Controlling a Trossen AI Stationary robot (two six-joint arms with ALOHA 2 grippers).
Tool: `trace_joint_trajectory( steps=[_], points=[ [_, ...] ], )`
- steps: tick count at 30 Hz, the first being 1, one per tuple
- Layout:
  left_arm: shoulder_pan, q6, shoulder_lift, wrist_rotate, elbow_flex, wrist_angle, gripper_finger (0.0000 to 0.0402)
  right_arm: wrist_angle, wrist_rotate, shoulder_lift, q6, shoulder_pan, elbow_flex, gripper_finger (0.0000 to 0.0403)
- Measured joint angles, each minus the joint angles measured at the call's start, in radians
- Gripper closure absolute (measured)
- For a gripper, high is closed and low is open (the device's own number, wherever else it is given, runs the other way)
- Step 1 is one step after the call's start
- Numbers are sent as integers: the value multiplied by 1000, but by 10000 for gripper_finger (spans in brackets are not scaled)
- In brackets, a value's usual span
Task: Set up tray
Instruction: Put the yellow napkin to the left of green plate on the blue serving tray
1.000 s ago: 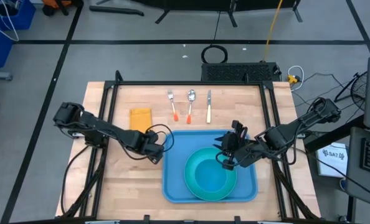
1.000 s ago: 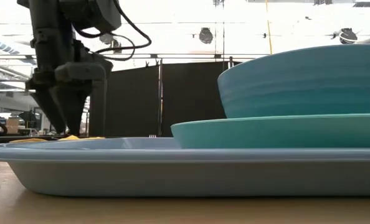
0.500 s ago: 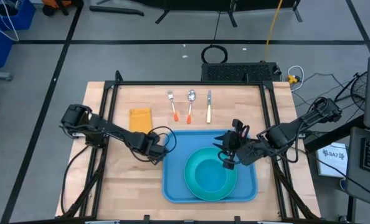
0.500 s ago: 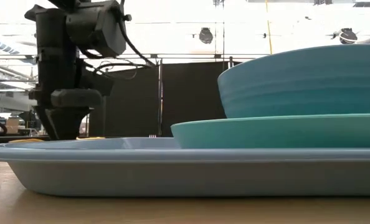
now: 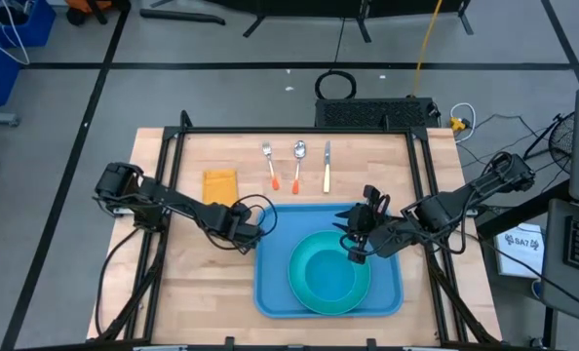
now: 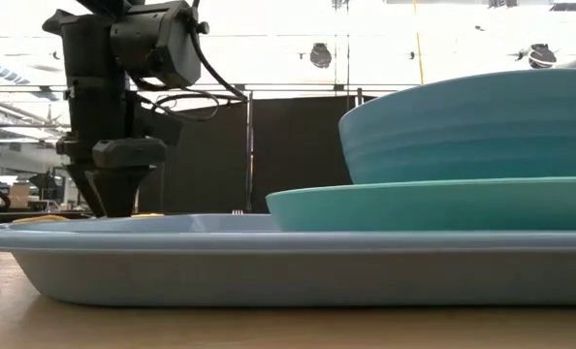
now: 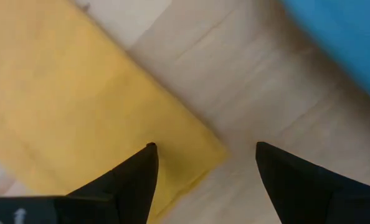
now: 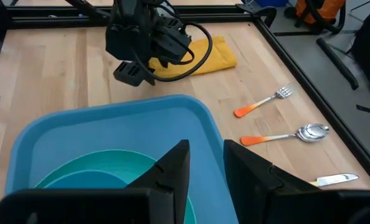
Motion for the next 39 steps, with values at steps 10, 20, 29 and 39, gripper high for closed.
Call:
trace_joint_trajectory(
  steps=[10,20,29,39],
  points=[
    [-11,-73,-8,55,-99,120,215,0,-1,0,8,0,0,314],
    [14,57,-6,101,-102,173,352,1,0,0,7,0,0,314],
    [42,87,-65,168,-109,169,397,2,22,0,8,0,0,314],
    [76,68,-248,137,-114,65,400,22,26,0,2,0,0,314]
  ],
)
